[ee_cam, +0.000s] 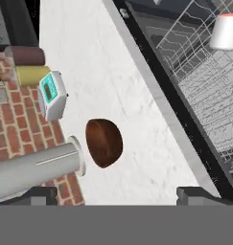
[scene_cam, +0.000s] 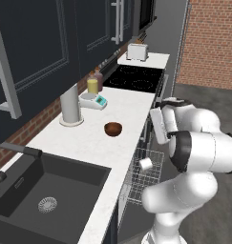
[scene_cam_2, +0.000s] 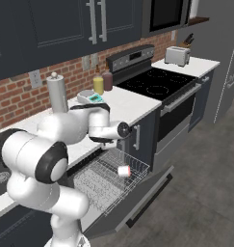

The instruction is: Pick up the cup and bowl from the counter, place them in the dishwasher, and close the dishwasher door.

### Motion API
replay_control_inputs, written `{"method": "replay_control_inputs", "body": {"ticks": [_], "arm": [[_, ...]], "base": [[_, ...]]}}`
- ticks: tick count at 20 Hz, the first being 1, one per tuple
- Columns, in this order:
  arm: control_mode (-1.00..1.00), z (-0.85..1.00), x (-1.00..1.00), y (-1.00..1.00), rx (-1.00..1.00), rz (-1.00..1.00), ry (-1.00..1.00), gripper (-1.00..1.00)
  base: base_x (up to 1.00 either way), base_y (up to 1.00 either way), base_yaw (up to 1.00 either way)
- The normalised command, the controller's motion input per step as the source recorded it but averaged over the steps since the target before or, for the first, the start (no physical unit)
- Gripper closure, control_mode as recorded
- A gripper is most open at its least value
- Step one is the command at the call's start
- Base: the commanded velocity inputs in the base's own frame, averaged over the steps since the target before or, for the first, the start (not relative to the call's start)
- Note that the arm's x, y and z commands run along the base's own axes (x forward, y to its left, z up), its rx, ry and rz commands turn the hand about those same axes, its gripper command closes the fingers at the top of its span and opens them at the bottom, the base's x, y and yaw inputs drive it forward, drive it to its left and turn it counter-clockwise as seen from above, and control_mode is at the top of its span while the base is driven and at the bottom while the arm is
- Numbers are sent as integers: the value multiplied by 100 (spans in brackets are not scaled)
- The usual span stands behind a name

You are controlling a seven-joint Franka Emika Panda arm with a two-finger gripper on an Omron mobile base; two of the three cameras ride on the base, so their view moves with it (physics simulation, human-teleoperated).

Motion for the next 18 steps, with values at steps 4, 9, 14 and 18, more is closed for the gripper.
{"method": "replay_control_inputs", "body": {"ticks": [4, 9, 14, 18], "arm": [[-100, 13, 16, 82, -12, 11, 9, -100], [-100, 0, 10, 57, -14, 5, 9, -100], [-100, -18, 21, 26, -11, 0, 12, -100], [-100, -25, 38, 13, -6, 0, 9, -100]], "base": [[0, 0, 0], [0, 0, 0], [0, 0, 0], [0, 0, 0]]}}
